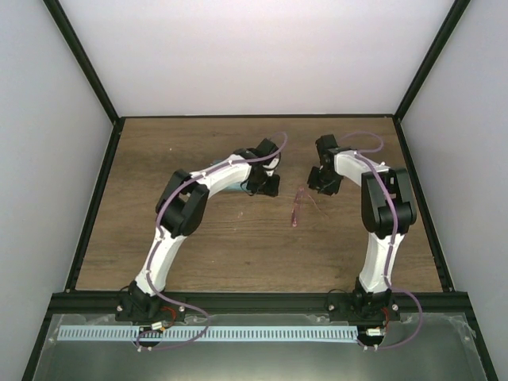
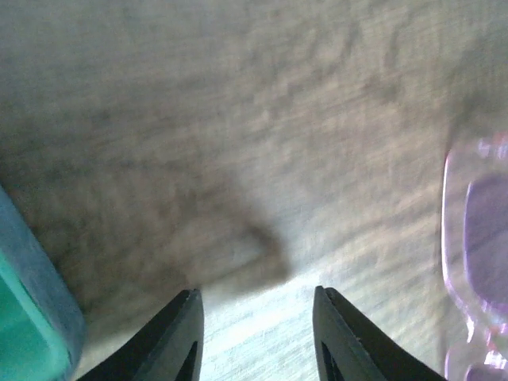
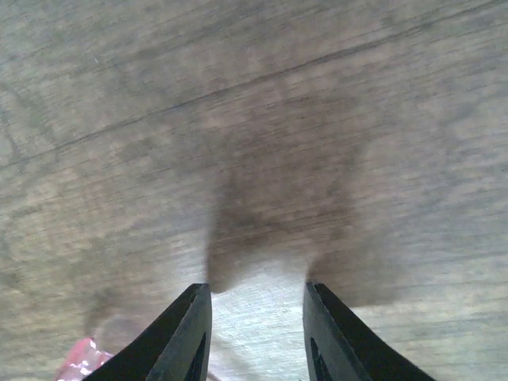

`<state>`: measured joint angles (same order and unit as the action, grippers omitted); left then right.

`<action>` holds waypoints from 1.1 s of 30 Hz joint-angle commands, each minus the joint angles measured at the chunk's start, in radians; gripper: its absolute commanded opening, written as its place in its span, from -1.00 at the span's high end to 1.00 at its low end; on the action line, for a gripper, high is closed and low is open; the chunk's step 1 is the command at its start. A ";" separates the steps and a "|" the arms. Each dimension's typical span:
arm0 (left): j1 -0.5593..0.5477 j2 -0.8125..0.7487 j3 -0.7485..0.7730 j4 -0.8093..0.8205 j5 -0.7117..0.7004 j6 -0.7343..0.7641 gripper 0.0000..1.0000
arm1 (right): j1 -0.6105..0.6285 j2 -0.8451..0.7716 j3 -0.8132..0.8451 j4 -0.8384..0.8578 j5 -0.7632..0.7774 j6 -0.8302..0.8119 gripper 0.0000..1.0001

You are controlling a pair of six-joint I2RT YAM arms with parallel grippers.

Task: Organize the sunglasses
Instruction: Fold the sunglasses at the center of the board.

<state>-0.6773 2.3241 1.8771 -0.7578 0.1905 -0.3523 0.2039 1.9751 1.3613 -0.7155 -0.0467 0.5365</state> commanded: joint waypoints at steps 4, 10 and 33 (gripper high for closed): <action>-0.016 -0.118 -0.180 0.023 0.140 0.062 0.42 | -0.001 -0.128 -0.147 -0.018 0.025 -0.035 0.33; -0.069 -0.097 -0.179 0.016 0.191 0.070 0.40 | 0.023 -0.200 -0.236 -0.009 0.010 -0.017 0.33; -0.133 0.000 -0.036 0.009 0.216 0.020 0.22 | 0.163 -0.233 -0.312 0.042 -0.123 0.077 0.35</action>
<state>-0.8036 2.2951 1.8046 -0.7425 0.3973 -0.3321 0.3408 1.7493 1.0515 -0.6975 -0.1116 0.5823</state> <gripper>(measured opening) 0.387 0.329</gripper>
